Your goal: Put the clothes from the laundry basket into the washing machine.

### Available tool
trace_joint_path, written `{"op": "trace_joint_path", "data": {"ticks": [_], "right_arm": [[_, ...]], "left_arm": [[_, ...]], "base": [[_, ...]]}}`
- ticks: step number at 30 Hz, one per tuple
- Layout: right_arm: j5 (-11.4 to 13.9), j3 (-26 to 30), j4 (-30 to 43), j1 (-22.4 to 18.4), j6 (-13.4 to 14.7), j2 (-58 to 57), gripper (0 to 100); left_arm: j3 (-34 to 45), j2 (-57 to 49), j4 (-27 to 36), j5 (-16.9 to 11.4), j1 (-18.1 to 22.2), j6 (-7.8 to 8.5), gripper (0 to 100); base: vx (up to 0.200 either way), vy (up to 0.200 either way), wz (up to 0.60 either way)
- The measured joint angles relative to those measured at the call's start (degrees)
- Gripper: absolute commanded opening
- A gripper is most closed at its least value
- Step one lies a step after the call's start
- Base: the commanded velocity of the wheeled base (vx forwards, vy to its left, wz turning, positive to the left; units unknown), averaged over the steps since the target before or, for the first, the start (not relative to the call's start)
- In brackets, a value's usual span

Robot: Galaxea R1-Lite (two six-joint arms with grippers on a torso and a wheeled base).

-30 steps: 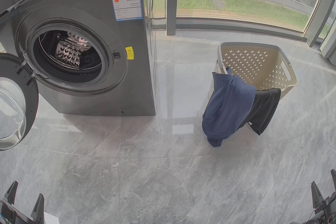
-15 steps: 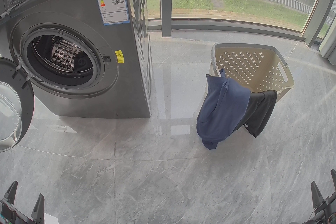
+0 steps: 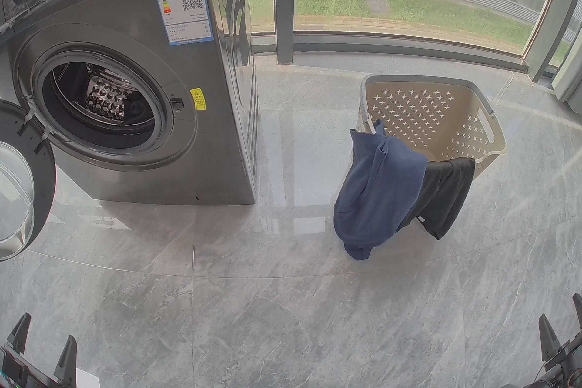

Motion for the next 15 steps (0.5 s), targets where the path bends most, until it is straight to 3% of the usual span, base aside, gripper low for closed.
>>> {"op": "trace_joint_path", "data": {"ticks": [9, 15], "right_arm": [[0.02, 0.0, 0.01, -0.04, 0.0, 0.0, 100], [0.0, 0.0, 0.0, -0.01, 0.0, 0.02, 100]], "left_arm": [[0.0, 0.02, 0.02, -0.11, 0.0, 0.04, 100], [0.0, 0.02, 0.05, -0.2, 0.0, -0.05, 100]], "base": [[0.0, -0.2, 0.0], [0.0, 0.0, 0.0]]}}
